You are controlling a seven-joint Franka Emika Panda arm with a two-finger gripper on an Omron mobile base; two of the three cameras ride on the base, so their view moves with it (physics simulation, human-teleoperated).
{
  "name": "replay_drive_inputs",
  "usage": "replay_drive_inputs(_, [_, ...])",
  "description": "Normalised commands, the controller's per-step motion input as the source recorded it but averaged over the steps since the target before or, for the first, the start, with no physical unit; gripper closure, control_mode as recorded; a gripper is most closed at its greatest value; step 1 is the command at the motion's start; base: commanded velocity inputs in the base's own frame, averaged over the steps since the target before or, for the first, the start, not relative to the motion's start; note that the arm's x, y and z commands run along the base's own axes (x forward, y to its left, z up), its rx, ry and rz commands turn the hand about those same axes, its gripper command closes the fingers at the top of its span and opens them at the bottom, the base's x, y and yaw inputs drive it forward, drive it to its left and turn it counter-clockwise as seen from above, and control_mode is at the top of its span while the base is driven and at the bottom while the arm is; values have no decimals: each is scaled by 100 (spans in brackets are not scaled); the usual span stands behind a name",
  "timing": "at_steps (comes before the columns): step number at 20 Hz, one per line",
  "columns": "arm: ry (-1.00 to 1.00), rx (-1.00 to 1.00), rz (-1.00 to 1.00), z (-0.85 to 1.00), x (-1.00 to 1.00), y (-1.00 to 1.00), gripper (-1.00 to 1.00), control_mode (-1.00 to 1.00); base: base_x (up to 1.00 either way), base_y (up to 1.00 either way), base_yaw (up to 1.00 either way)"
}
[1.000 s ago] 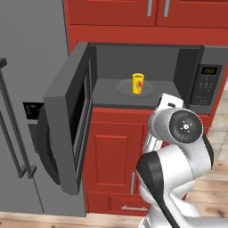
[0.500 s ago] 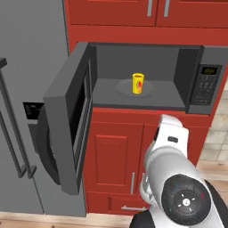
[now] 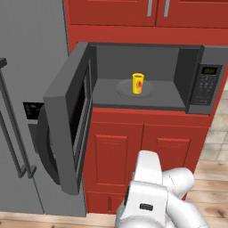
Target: Place the microwavable item in the microwave. Then, close the microwave door and press the start button.
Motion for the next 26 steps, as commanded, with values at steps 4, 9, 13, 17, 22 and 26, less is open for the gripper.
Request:
replay_drive_inputs(4, [-27, -12, 0, -16, -30, 85, -100, -100, 0, 0, 0])
replay_drive_inputs(9, [-9, -7, 0, -31, 4, 96, -100, -100, 0, 0, 0])
replay_drive_inputs(13, [1, -6, 0, -58, 59, 100, -100, -100, 0, 0, 0])
replay_drive_inputs(17, [7, -5, -2, -69, 97, 100, -100, -100, 0, 0, 0])
replay_drive_inputs(22, [11, -3, -2, -64, 100, 90, -100, -100, 0, 0, 0])
replay_drive_inputs(26, [13, -4, 0, -65, 100, 91, -100, -100, 0, 0, 0])
